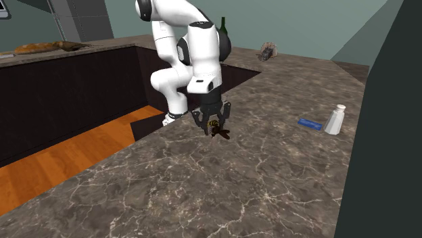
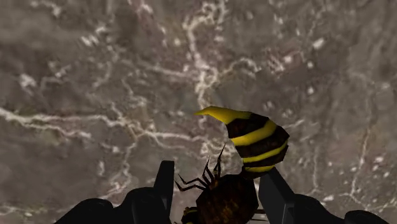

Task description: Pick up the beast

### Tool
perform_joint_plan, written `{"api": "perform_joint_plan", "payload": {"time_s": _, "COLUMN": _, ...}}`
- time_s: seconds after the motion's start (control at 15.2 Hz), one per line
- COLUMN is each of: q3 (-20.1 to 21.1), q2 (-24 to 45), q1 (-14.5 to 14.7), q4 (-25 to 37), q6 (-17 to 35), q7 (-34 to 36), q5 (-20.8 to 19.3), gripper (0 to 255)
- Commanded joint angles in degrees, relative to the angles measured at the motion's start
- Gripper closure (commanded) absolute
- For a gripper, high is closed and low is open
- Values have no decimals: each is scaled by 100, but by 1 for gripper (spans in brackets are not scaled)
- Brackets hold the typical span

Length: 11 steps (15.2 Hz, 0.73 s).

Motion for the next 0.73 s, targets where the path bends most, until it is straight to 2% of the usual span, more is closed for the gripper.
{"api": "perform_joint_plan", "payload": {"time_s": 0.0, "q3": 8, "q2": -57, "q1": -4, "q4": 118, "q6": -177, "q7": 14, "q5": -9, "gripper": 255}}
{"api": "perform_joint_plan", "payload": {"time_s": 0.66, "q3": 48, "q2": -269, "q1": -8, "q4": 722, "q6": -991, "q7": 71, "q5": -31, "gripper": 255}}
